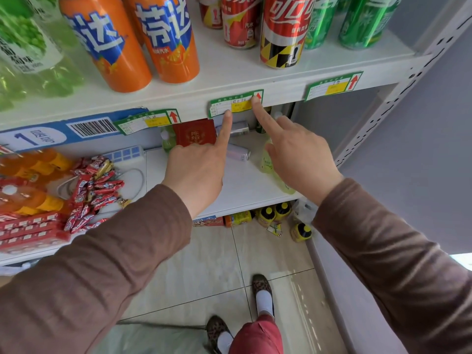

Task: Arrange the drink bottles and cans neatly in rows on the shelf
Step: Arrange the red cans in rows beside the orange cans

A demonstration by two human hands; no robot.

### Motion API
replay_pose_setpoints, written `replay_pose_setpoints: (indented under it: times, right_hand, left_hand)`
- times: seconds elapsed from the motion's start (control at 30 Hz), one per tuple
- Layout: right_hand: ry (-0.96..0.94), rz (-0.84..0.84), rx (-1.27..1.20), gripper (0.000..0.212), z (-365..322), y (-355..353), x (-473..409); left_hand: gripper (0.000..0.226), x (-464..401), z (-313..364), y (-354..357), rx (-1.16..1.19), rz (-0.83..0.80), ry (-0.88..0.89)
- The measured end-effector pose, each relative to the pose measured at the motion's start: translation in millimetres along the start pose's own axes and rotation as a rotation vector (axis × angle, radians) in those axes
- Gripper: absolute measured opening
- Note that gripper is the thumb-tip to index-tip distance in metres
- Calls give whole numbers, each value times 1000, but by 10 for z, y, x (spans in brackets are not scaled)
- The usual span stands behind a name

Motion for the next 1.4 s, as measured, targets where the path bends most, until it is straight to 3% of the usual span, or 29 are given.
replay_pose_setpoints:
  times: [0.4, 0.7, 0.83, 1.0, 1.17, 1.4]
  right_hand:
    - [-23, 42, -30, 91, 1, -53, 7]
    - [58, 144, -458, 54, 292, -701, 30]
    - [152, 216, -581, 51, 515, -1060, -70]
    - [242, 264, -754, 71, 696, -1251, -286]
    - [280, 201, -800, 75, 730, -1135, -566]
    - [265, 196, -931, 71, 729, -941, -759]
  left_hand:
    - [100, 8, 2, -62, 86, 27, 0]
    - [66, -12, -58, -698, 417, 112, 150]
    - [57, -100, -192, -1158, 497, 199, 203]
    - [60, -282, -412, -1687, 514, 231, 258]
    - [70, -681, -640, -2024, 495, 212, 268]
    - [87, -1441, -769, -2001, 427, 16, 258]
Point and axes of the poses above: each hand's wrist, its own x-axis away from the middle knuckle, its own y-axis out of the palm, z = x × y, the point moved 10 cm from there along -x, towards the middle knuckle, and after that the axes turned 2 degrees about -z, right-handed, at the moved point
